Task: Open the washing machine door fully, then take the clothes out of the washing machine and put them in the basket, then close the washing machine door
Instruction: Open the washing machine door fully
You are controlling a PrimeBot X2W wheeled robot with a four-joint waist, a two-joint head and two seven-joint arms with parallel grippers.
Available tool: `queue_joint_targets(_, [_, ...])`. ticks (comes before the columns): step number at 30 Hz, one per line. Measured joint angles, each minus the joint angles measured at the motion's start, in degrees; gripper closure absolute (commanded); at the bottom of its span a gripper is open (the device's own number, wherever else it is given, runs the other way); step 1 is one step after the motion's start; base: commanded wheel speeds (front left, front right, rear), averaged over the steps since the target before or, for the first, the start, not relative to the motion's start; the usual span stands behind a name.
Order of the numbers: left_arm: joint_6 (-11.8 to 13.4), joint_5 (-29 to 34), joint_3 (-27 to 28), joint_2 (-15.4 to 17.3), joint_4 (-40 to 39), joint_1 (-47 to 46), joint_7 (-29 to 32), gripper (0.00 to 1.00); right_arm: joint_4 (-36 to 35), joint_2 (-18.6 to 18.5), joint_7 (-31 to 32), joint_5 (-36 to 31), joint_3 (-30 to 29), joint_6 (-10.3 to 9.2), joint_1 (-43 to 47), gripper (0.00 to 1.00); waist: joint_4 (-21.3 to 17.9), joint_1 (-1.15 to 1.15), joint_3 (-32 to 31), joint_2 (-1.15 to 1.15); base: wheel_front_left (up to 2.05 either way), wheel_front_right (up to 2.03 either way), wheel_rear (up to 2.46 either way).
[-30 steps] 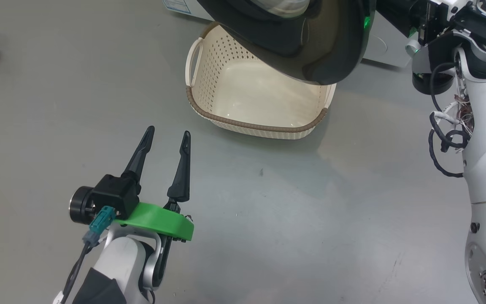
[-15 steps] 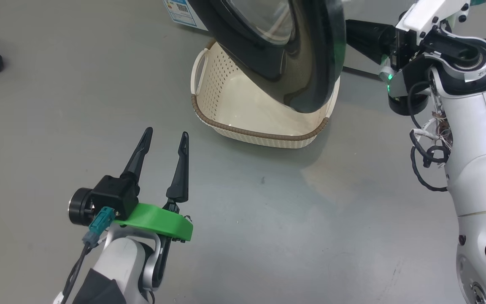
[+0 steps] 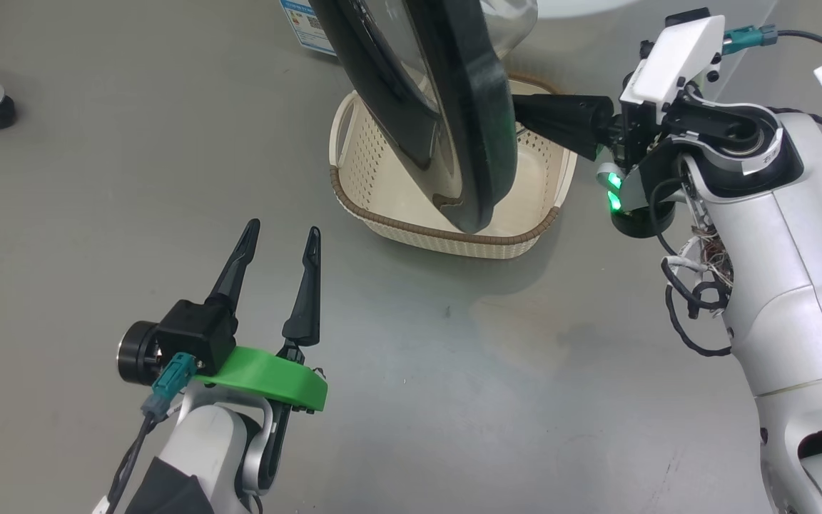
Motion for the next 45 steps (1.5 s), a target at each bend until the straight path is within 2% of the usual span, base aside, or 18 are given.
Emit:
queue_joint_targets(12, [0.2, 0.0, -0.4, 0.0, 0.0, 0.2, 0.0, 0.0, -3.4, 0.0, -0.6, 7.3, 8.4, 0.0, 0.9, 1.0, 0.6, 0.0, -0.2, 0.0, 0.0, 0.0, 0.0])
queue_joint_targets(21, [0.2, 0.0, -0.5, 0.0, -0.1, 0.2, 0.0, 0.0, -4.7, 0.0, -2.5, 9.5, 13.1, 0.0, 1.6, 1.0, 0.8, 0.0, -0.1, 0.0, 0.0, 0.0, 0.0])
queue_joint_targets(32, [0.4, 0.2, 0.5, 0.0, 0.1, 0.4, 0.0, 0.0, -5.5, 0.2, -7.4, 9.4, 14.3, 0.0, 1.8, 1.0, 0.0, 0.0, -1.2, 0.0, 0.0, 0.0, 0.0])
queue_joint_targets(35, [0.4, 0.8, 1.4, 0.0, 0.5, 0.9, 0.0, 0.0, -5.9, 0.2, -9.9, 7.6, 14.2, 0.2, 1.8, 1.0, -0.6, 0.0, -2.0, 0.0, 0.0, 0.0, 0.0])
queue_joint_targets(39, [0.4, 1.6, 2.2, 0.0, 1.1, 1.2, 0.0, 0.0, -5.9, 0.1, -13.5, 3.0, 14.7, 2.55, 1.8, 1.0, -1.8, 0.0, -3.3, 0.0, 0.0, 0.0, 0.0])
queue_joint_targets(42, [0.4, 3.0, 3.5, 0.0, 1.6, 1.4, 0.0, 0.0, -5.5, -2.3, -17.6, -4.4, 17.4, 4.03, 1.9, 1.0, -2.9, 0.0, -4.4, 0.0, 0.0, 0.0, 0.0])
queue_joint_targets(45, [0.4, 3.7, 4.4, 0.1, 2.2, 1.5, 0.0, 0.0, -5.3, -4.2, -21.2, -7.6, 17.6, 5.79, 3.0, 1.0, -4.2, 0.0, -5.6, 0.0, 0.0, 0.0, 0.0])
